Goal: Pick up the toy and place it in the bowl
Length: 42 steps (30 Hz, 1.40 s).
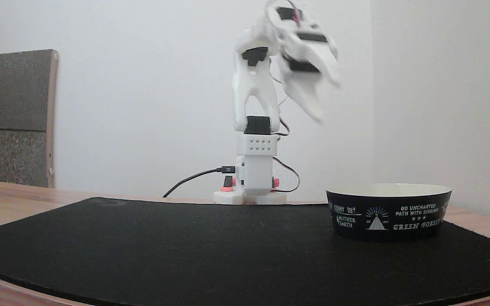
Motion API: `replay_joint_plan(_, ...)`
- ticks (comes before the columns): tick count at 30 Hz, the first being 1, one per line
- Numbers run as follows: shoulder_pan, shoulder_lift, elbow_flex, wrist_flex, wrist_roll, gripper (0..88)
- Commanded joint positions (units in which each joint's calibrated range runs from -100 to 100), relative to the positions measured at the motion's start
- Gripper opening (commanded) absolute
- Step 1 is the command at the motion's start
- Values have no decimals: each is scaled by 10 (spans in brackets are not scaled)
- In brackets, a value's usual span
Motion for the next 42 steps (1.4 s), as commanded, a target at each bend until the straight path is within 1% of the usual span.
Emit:
replay_joint_plan(1, 109, -119, 84, -15, -3, 162)
replay_joint_plan(2, 124, -151, 163, -49, -3, 51)
replay_joint_plan(3, 124, -168, 208, -65, -3, 13)
replay_joint_plan(5, 124, -207, 292, -82, -3, 33)
replay_joint_plan(6, 124, -253, 379, -86, -3, 42)
replay_joint_plan(10, 112, -366, 524, -86, -3, 42)
replay_joint_plan(11, 102, -427, 586, -86, -3, 45)
replay_joint_plan(15, 91, -573, 690, -76, -3, 42)
replay_joint_plan(16, 91, -644, 713, -51, -3, 45)
replay_joint_plan(20, 91, -744, 724, 42, -3, 47)
replay_joint_plan(42, 99, -736, 723, 44, 1, 44)
